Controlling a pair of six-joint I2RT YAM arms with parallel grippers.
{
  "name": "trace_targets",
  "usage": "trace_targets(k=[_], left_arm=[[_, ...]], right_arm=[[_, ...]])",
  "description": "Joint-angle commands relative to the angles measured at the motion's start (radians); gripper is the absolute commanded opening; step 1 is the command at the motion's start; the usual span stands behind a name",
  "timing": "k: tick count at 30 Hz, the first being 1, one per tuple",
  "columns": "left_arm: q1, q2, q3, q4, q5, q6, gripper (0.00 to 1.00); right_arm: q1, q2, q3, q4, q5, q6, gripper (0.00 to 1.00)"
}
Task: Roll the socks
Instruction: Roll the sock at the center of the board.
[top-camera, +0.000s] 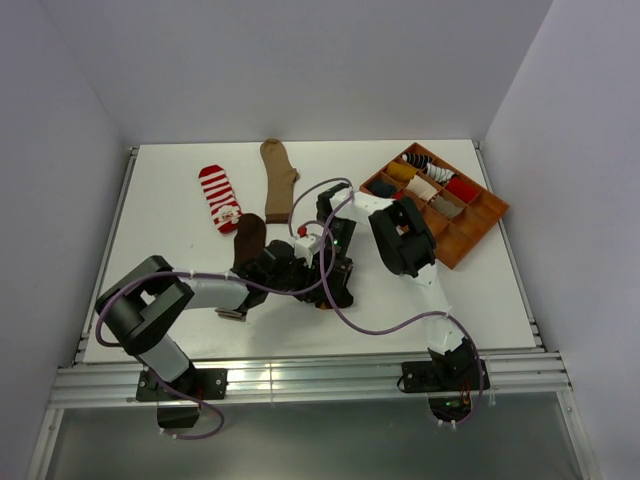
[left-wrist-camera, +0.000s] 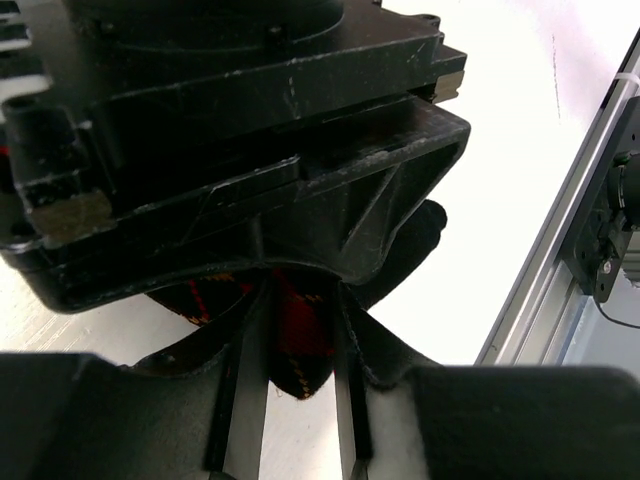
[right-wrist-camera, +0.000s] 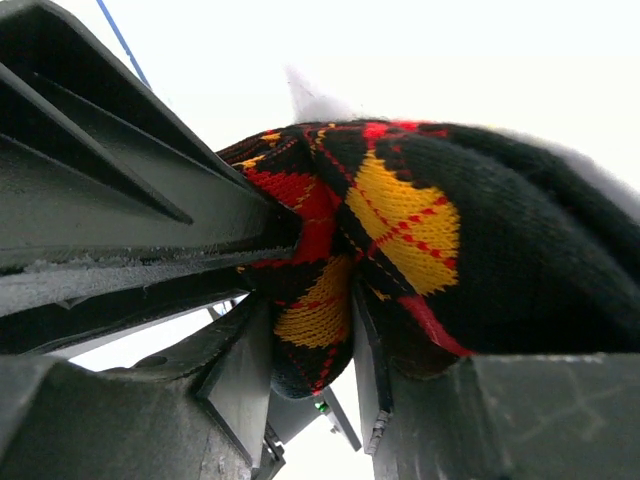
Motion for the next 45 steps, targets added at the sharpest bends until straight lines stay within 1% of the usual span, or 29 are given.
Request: trace_targets(k=[1,3,7,12,19,23,27,28,30,31,33,34,38,39,41,42,44,45], left_arm=[[0.008,0.031,-0.018,-0.055,0.005,0.002,0.07],[0.010,0.043,-0.026,-0.050,0.005,-0.005,0.00],[0.019,0.066,-0.032,-0.053,-0.001,-0.022,0.00],[0.059,0.080,-0.046,-0.039,0.030,-0.045,0.00],[0.100,0.129,-0.038,-0.036,0.077,-0.067,0.00],[0.135,0.158,-0.043,-0.016,0.111,-0.094,0.00],[0.164,0.189,-0.023,-0.042,0.143,-0.113,0.00],[0.168,0.204,-0.009,-0.049,0.151,-0.120,0.00],[0.180,0.235,0.017,-0.073,0.170,-0.128,0.00],[0.183,0.249,0.028,-0.084,0.177,-0.126,0.00],[0.194,0.288,0.065,-0.114,0.200,-0.119,0.00],[0.197,0.301,0.074,-0.140,0.209,-0.119,0.00],[0.221,0.313,0.102,-0.185,0.240,-0.116,0.00],[0.224,0.313,0.114,-0.197,0.242,-0.108,0.00],[0.232,0.315,0.122,-0.229,0.236,-0.103,0.00],[0.235,0.321,0.129,-0.234,0.237,-0.105,0.00],[0.238,0.330,0.126,-0.225,0.242,-0.114,0.00],[0.238,0.336,0.123,-0.223,0.239,-0.122,0.00]], right_arm=[[-0.014,0.034,0.007,0.174,0.075,0.003,0.42],[-0.019,0.023,-0.006,0.193,0.062,0.015,0.43],[-0.034,-0.010,-0.030,0.205,0.019,0.028,0.48],[-0.083,-0.110,-0.078,0.266,-0.036,0.063,0.54],[-0.201,-0.210,-0.121,0.280,-0.131,0.075,0.57],[-0.254,-0.286,-0.183,0.358,-0.134,0.098,0.57],[-0.295,-0.400,-0.309,0.479,-0.108,0.114,0.57],[-0.300,-0.449,-0.329,0.502,-0.102,0.114,0.57],[-0.309,-0.507,-0.404,0.588,-0.079,0.117,0.57],[-0.310,-0.564,-0.433,0.623,-0.065,0.120,0.57],[-0.309,-0.628,-0.522,0.729,-0.025,0.118,0.58],[-0.309,-0.656,-0.550,0.790,-0.010,0.108,0.59],[-0.301,-0.834,-0.694,0.930,0.045,0.054,0.61],[-0.295,-0.868,-0.752,0.958,0.079,0.043,0.62],[-0.257,-0.926,-0.812,1.032,0.116,0.003,0.63],[-0.237,-0.993,-0.881,1.064,0.158,-0.003,0.63],[-0.159,-1.062,-0.953,1.160,0.218,-0.032,0.64],[-0.125,-1.119,-1.025,1.199,0.283,-0.035,0.66]])
